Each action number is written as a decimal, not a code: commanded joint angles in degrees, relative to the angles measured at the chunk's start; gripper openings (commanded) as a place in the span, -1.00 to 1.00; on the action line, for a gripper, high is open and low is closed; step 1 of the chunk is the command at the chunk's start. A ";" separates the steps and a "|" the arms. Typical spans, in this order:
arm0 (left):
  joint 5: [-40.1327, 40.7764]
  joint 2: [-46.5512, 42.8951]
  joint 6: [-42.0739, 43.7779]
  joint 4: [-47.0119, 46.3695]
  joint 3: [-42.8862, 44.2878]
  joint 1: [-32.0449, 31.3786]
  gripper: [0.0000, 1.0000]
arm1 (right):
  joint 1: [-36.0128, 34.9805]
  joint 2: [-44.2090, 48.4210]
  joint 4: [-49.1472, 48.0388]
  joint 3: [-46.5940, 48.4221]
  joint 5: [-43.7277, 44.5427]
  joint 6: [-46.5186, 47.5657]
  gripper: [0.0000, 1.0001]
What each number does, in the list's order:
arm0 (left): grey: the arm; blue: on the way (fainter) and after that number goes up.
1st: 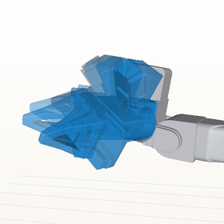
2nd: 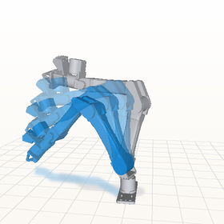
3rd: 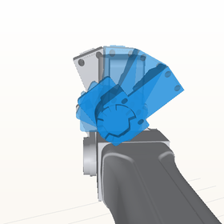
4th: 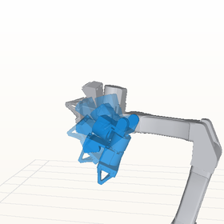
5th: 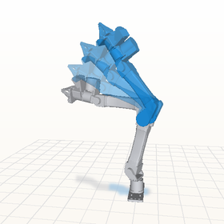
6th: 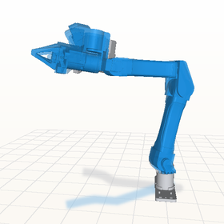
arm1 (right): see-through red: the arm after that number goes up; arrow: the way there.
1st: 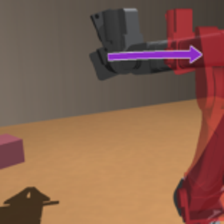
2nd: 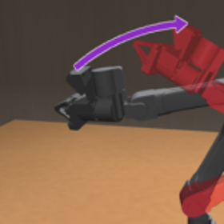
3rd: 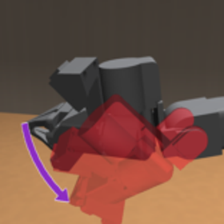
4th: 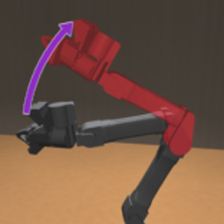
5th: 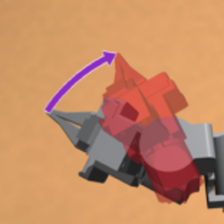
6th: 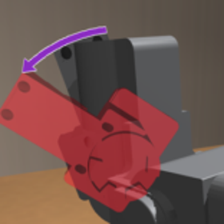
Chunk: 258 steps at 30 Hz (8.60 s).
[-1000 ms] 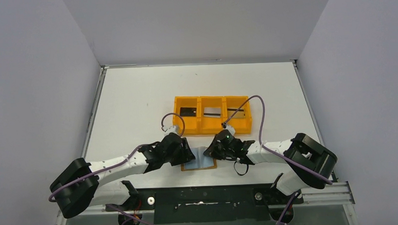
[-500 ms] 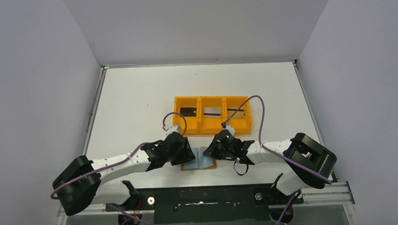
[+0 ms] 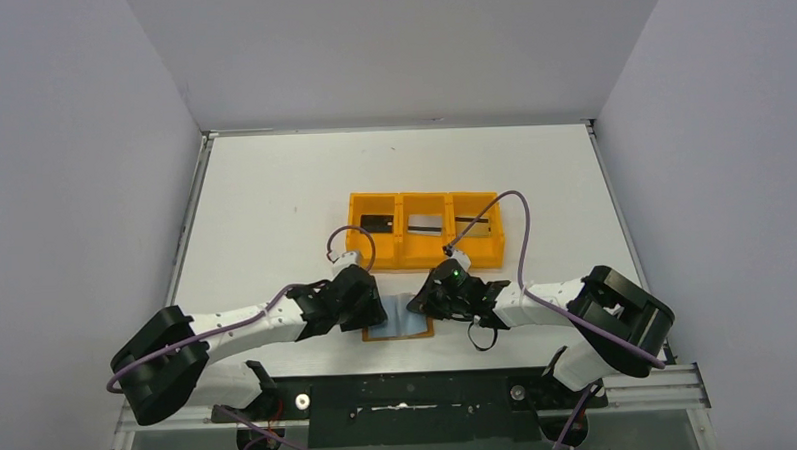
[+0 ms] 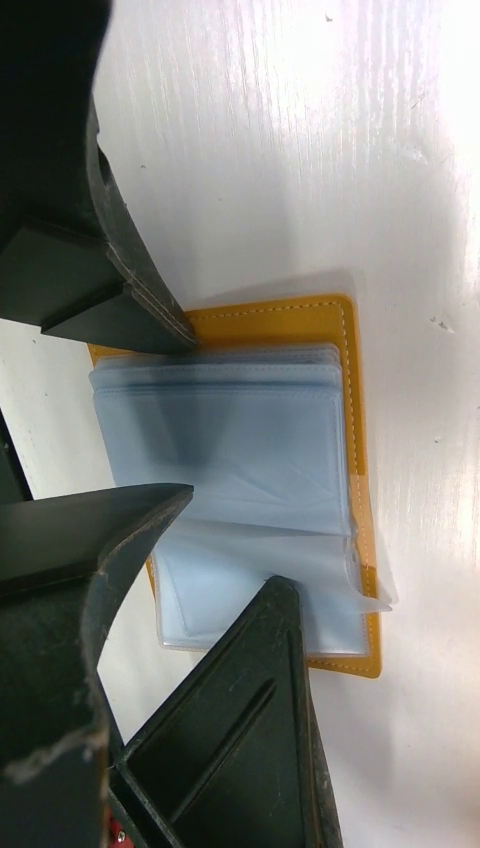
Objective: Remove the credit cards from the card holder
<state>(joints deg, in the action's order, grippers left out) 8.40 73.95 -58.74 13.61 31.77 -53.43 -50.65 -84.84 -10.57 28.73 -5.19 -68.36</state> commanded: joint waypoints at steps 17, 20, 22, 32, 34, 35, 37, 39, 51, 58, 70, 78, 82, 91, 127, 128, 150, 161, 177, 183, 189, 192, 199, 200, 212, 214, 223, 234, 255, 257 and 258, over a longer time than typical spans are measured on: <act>0.15 -2.64 2.32 -0.29 4.75 -1.06 0.08 | -0.21 -2.44 5.82 -0.51 1.32 1.59 -1.00; 0.53 0.82 2.29 1.04 5.66 -1.06 0.08 | -0.22 -2.49 5.76 -0.52 1.24 1.59 -1.00; 0.48 2.53 2.60 1.30 5.67 -1.06 0.08 | -0.21 -2.36 5.84 -0.52 1.27 1.61 -1.00; 4.31 0.84 0.79 3.16 5.52 -1.76 0.06 | -0.24 -2.64 6.09 -0.41 1.24 1.66 -1.00; 6.94 -1.00 0.51 5.69 5.67 -1.77 0.09 | -0.25 -2.55 6.06 -0.43 1.24 1.61 -1.00; 8.17 -1.83 0.40 7.22 5.67 -1.77 0.09 | -0.19 -2.57 6.13 -0.43 1.28 1.60 -1.00; 9.53 -3.18 0.38 8.67 7.45 -1.77 0.10 | -0.23 -2.61 6.06 -0.43 1.32 1.58 -1.00; 9.33 -4.31 0.89 7.94 7.64 -1.77 0.11 | -0.24 -2.64 5.95 -0.43 1.27 1.57 -1.00; 2.25 0.82 0.73 0.41 4.28 -1.77 0.11 | -0.32 -2.45 6.06 -0.52 1.25 1.51 -1.00; 2.91 2.60 0.72 1.97 4.57 -1.77 0.11 | -0.32 -2.33 6.53 -0.34 1.36 1.71 -1.00; -3.72 5.38 1.99 -5.46 3.92 -1.81 0.09 | -0.28 -2.88 6.39 -0.18 1.23 1.72 -1.00; -9.01 7.87 0.15 -15.20 2.38 -1.80 0.09 | -0.30 -2.82 6.31 -0.34 1.16 1.63 -1.00; -8.98 7.59 -0.38 -16.12 2.32 -1.77 0.09 | -0.31 -2.71 6.41 -0.44 1.25 1.57 -1.00; -12.46 5.05 -1.48 -23.72 1.02 -1.41 0.09 | -0.23 -2.03 6.44 -0.91 1.75 1.14 -1.00; 11.12 -25.74 -4.54 11.37 -3.59 6.48 0.13 | -11.55 5.50 25.84 16.53 22.58 9.91 -0.26; 11.18 -26.79 -4.46 11.84 -3.94 6.94 0.13 | -12.01 4.00 26.41 17.73 22.67 9.92 -0.23; 8.30 -30.97 -4.85 11.58 -7.64 8.58 0.15 | -17.72 -18.59 43.28 36.02 26.89 10.45 0.29; 6.77 -29.55 -4.65 9.77 -7.71 8.61 0.15 | -16.73 -16.30 38.70 32.34 24.41 9.66 -0.34; -12.01 -19.05 1.05 -15.07 -7.08 8.59 0.15 | -3.95 -1.67 -6.71 0.74 -0.23 3.37 -0.54; -16.37 -7.48 0.84 -21.59 -4.77 8.47 0.15 | -2.24 -1.26 -13.78 -5.05 -2.12 0.60 -0.52; -16.81 -0.23 -0.48 -26.87 -3.75 8.47 0.15 | -1.06 -0.35 -15.28 -7.75 -2.28 -0.34 -0.50; -18.31 2.64 -0.79 -29.53 -3.29 8.15 0.15 | -0.69 -0.32 -16.06 -8.68 -2.37 -0.59 -0.49; -18.43 7.98 -2.13 -29.26 -3.47 7.62 0.15 | 0.18 -0.94 -20.14 -11.01 -3.49 -1.92 -0.46; -18.17 8.36 -2.35 -28.93 -3.71 7.51 0.15 | 0.27 -0.94 -20.43 -11.32 -3.57 -2.09 -0.46; -18.67 8.82 -4.58 -33.02 -6.03 6.85 0.15 | 0.56 2.55 -18.97 -11.24 -3.42 -0.78 -0.25; -18.91 8.70 -4.65 -33.56 -5.93 6.85 0.15 | 0.58 3.73 -18.56 -11.14 -3.34 -0.51 -0.21; -22.42 9.03 -5.51 -38.05 -5.33 6.76 0.15 | 0.56 9.66 -13.71 -10.27 -1.75 1.14 -0.05; -25.91 11.20 -7.45 -43.91 -4.87 6.58 0.14 | 0.57 14.25 -10.53 -11.50 0.11 0.50 0.06; -28.13 21.04 -7.53 -45.73 3.70 1.75 0.13 | 0.30 39.40 15.73 -13.14 16.58 -3.75 -0.21; -28.24 22.05 -7.52 -45.54 4.56 1.28 0.13 | 0.29 40.86 15.81 -13.17 16.53 -3.00 -0.33; -28.14 22.37 -7.47 -45.47 4.69 1.09 0.13 | 0.29 41.22 15.30 -13.17 16.08 -2.24 -0.38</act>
<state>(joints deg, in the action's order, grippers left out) -16.91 94.80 -67.11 -30.46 34.35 -50.85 -50.35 -46.19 4.62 15.35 5.17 -71.13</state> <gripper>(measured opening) 0.568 0.351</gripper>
